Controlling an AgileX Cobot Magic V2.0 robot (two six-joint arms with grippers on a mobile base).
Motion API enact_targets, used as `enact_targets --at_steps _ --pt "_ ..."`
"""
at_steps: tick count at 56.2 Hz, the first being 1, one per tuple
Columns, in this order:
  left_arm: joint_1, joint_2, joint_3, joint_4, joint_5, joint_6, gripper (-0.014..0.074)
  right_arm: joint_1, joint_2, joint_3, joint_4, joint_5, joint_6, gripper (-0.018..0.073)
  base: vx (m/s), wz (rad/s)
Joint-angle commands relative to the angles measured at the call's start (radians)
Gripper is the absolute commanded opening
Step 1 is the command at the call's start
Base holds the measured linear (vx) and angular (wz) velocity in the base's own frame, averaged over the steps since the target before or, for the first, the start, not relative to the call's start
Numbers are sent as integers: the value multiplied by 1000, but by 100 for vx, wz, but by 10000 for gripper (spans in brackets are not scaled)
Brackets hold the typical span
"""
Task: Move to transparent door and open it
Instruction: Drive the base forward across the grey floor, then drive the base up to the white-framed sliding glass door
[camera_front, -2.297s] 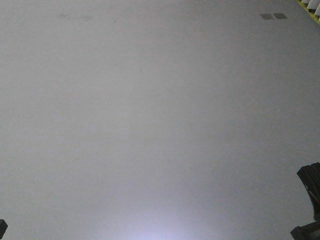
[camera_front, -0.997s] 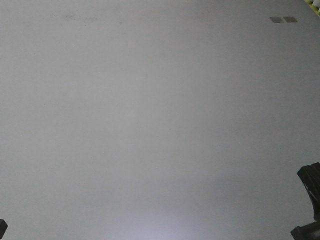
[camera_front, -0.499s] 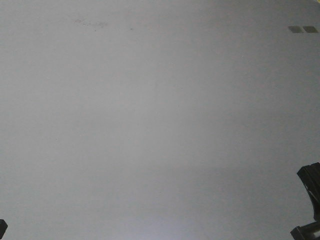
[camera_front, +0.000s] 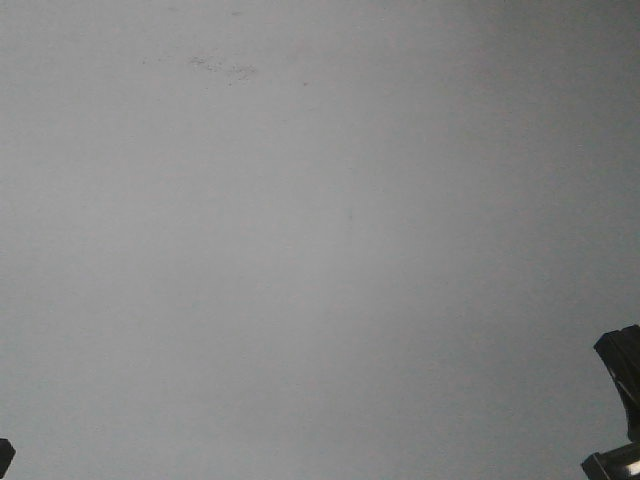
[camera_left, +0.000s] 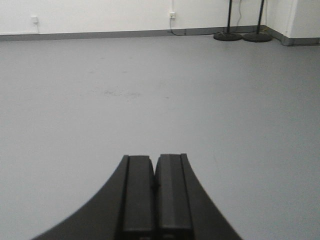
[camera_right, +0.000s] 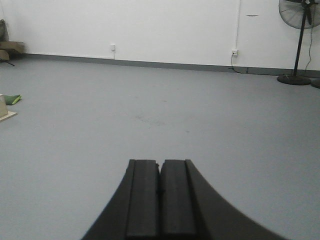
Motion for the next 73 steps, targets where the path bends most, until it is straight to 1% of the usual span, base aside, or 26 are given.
enact_targets --at_steps 1,45,73 --pt "-4 -15 10 -8 -75 -3 3 -1 -10 4 -6 -88 -5 -6 50 20" --pt "-4 -15 10 -8 -76 -3 3 -1 -10 4 -6 -87 -5 -6 52 24" --pt "-4 -15 10 -8 -76 -3 3 -1 -10 4 -6 -89 -5 -6 54 44"
